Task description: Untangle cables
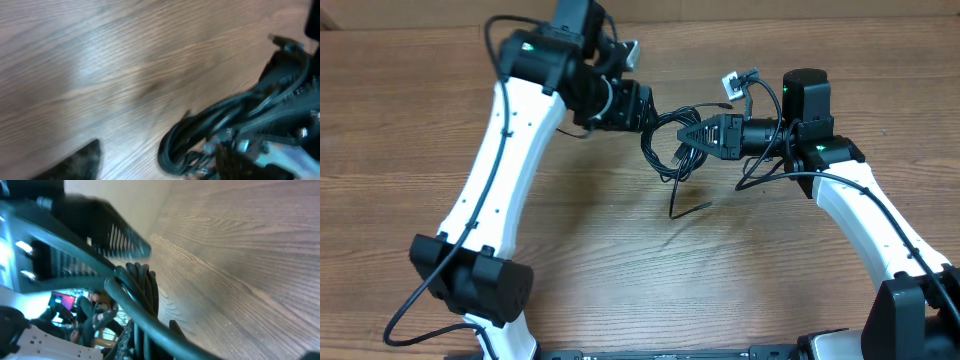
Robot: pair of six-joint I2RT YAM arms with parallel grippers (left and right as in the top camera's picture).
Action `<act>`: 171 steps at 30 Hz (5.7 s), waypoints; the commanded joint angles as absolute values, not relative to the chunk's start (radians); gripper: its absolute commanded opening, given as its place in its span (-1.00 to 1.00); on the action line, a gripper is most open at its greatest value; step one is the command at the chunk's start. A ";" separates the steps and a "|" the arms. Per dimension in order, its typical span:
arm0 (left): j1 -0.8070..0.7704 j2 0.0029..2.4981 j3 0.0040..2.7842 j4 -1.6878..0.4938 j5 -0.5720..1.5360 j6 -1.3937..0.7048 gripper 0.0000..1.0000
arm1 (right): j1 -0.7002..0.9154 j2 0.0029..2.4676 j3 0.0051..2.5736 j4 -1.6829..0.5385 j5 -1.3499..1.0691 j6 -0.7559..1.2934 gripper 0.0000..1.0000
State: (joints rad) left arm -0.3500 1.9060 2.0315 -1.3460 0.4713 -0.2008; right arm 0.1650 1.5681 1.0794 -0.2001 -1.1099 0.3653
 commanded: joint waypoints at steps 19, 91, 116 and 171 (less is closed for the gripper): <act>-0.339 1.884 1.816 -1.137 0.200 -0.329 -0.91 | 0.170 1.544 1.093 -0.342 -0.825 0.389 1.00; -0.107 1.885 1.814 -1.380 0.957 0.528 -0.91 | 0.239 1.549 1.093 0.080 -0.709 0.465 -0.49; -0.173 1.885 1.814 -1.216 0.805 0.326 -0.92 | 0.281 1.549 1.093 -0.057 -0.762 0.414 0.35; -0.210 1.885 1.815 -1.366 0.508 0.622 -0.92 | -0.063 1.549 1.093 -0.437 -1.003 -0.059 1.00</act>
